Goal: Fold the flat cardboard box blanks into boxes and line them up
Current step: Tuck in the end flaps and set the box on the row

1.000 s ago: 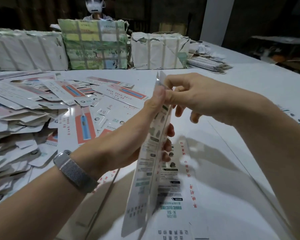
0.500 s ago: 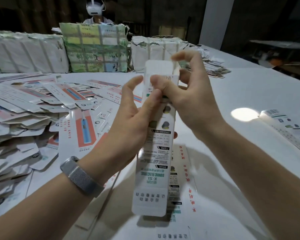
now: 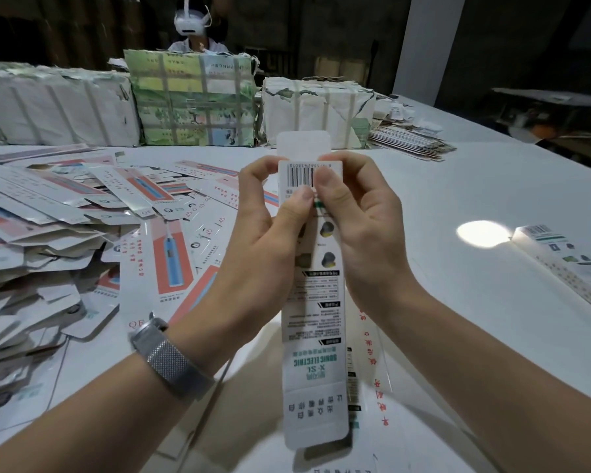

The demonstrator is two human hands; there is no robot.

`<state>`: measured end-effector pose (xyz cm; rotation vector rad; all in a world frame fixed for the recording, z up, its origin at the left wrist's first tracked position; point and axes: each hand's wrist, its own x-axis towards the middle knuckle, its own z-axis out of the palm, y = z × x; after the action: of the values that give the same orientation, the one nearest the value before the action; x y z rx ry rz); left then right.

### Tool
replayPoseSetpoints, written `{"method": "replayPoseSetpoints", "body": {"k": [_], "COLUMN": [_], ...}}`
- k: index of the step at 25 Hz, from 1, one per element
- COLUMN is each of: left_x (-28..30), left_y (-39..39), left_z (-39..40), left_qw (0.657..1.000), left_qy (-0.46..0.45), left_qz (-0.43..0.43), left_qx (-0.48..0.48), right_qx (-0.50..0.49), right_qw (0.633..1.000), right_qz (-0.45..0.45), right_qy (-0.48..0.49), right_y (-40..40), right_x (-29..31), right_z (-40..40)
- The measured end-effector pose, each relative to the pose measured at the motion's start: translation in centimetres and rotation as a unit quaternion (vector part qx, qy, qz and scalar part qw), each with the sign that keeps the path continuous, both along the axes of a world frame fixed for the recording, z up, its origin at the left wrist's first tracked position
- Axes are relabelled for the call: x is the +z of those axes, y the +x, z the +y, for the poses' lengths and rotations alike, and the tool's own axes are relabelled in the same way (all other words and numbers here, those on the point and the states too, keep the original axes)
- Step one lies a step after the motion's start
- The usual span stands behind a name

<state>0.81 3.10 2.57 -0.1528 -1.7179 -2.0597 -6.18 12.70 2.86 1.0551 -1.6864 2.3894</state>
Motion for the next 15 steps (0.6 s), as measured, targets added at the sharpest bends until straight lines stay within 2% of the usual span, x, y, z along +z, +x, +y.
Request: {"method": "replayPoseSetpoints", "body": {"k": [6,15], "left_x": [0.2,0.4], "left_y": [0.0,0.0], "left_z": [0.1,0.1], "left_qw": [0.999,0.999], "left_qy": [-0.030,-0.041], "left_qz": [0.010,-0.016], "left_qx": [0.028,-0.001], "right_qx": [0.024,0.103], "right_qw": [1.000,0.991], "right_qz": [0.001,-0.071], "right_qy": [-0.006,-0.047], "right_y": [-0.1,-1.1], "right_x": [-0.2,0.2], "right_z": [-0.1,0.3]}}
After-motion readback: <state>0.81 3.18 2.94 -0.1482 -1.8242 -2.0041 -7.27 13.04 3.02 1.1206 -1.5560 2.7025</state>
